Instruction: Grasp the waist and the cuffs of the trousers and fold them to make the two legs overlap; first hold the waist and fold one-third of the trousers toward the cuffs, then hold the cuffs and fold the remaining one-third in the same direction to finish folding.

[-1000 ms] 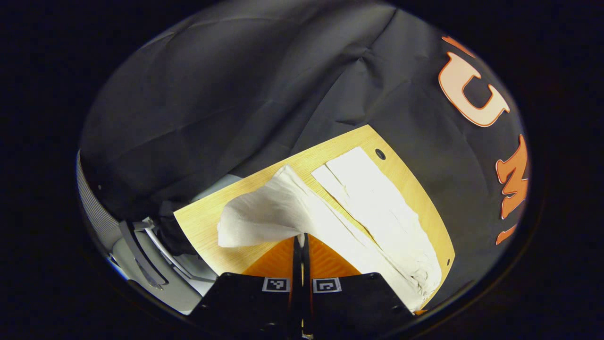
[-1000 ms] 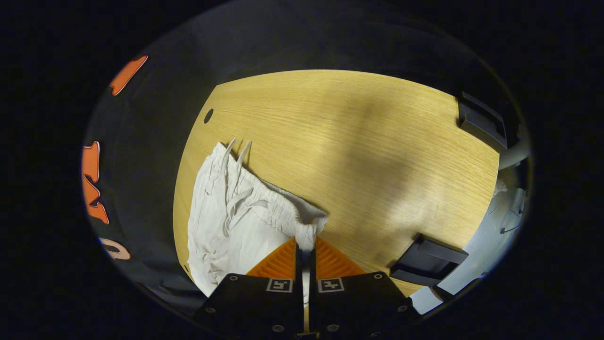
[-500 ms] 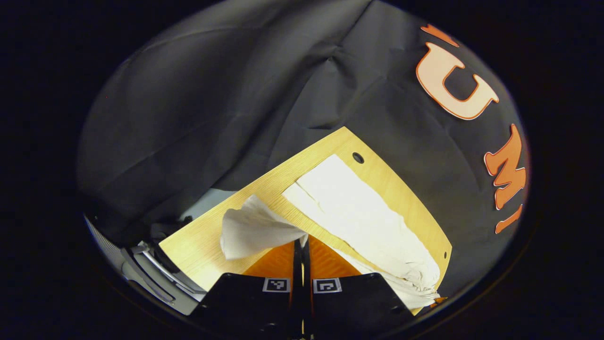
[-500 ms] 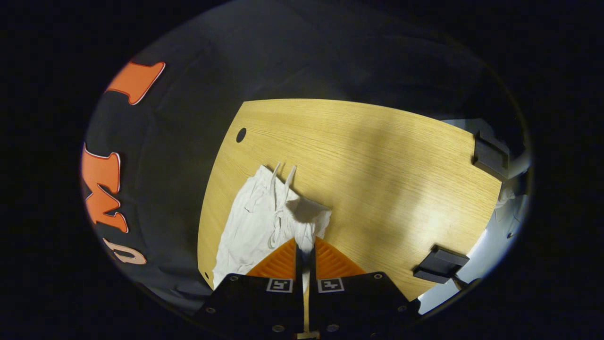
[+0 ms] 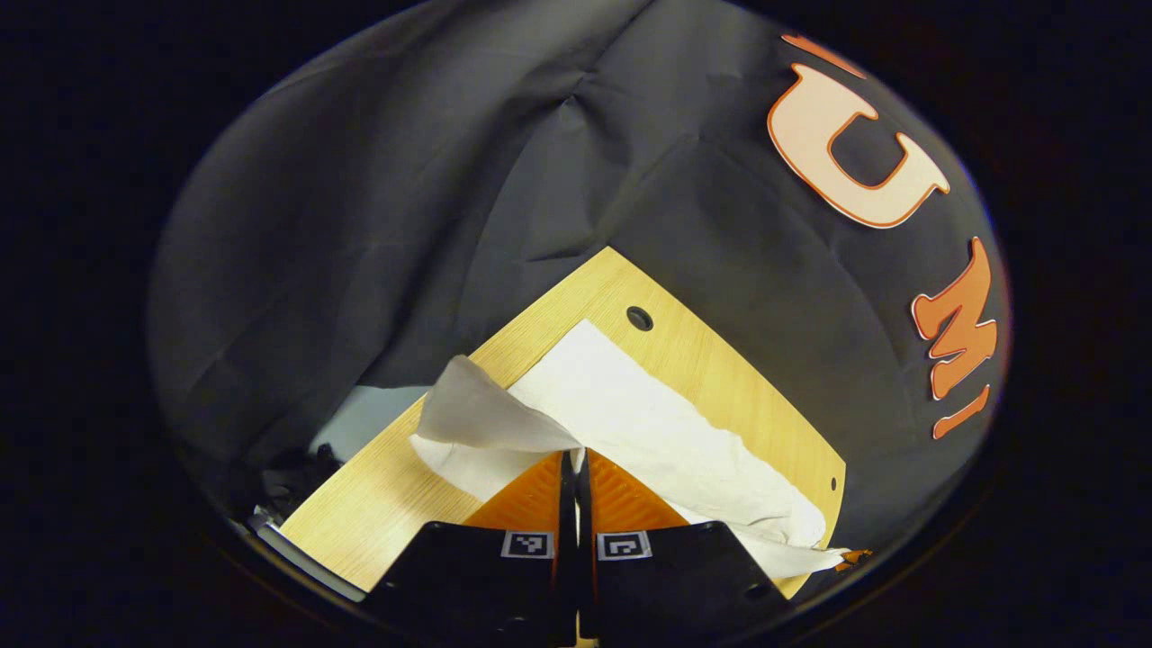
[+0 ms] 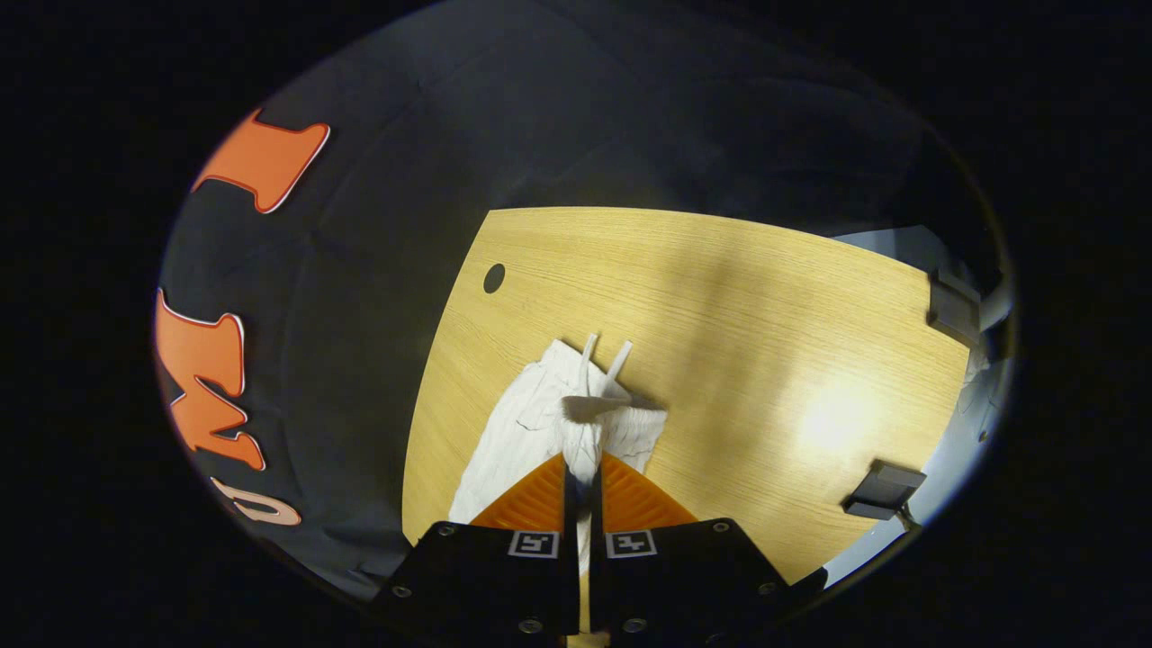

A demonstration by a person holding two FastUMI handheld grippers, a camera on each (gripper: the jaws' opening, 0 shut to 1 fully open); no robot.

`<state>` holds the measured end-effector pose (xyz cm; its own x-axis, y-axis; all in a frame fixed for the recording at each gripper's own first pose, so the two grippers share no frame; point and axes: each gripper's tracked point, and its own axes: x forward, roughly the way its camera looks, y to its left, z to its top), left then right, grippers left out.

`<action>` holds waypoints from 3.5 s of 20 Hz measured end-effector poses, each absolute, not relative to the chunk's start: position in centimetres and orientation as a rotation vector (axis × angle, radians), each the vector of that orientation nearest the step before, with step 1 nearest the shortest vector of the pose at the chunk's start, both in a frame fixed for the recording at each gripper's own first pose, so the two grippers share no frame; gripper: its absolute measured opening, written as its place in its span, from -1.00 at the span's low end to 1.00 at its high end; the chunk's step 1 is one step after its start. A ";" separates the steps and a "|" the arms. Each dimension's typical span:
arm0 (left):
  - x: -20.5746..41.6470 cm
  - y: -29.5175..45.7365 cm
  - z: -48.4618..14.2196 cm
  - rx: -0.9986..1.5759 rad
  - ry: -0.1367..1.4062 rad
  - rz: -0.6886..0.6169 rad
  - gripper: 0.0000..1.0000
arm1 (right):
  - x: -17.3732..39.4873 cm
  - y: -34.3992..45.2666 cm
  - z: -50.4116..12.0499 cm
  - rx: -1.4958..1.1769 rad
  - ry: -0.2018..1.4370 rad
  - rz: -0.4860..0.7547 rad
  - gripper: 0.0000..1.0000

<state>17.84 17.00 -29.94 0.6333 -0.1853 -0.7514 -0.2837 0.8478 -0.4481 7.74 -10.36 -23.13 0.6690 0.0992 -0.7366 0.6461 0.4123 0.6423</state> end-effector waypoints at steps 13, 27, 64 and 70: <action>30.1 14.5 -33.7 -0.509 0.889 0.012 -0.92 | 17.7 -9.0 -23.0 1.144 0.785 -0.398 -0.91; 34.5 12.3 -30.7 -0.532 0.759 0.021 0.65 | 20.2 -11.2 -22.0 1.085 0.665 -0.350 0.14; 35.6 10.9 -30.2 -0.120 0.733 -0.123 0.99 | 14.4 -10.2 -34.3 1.168 0.804 -0.376 -0.68; 36.1 10.7 -29.8 -0.126 0.720 -0.142 1.00 | 14.9 -10.0 -30.3 1.279 0.625 -0.209 -0.75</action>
<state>36.14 10.72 -29.78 0.7431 -0.1727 -0.6465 0.0861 0.9828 -0.1636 14.89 -10.04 -30.34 0.8178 0.1913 -0.5429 0.4795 0.2953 0.8264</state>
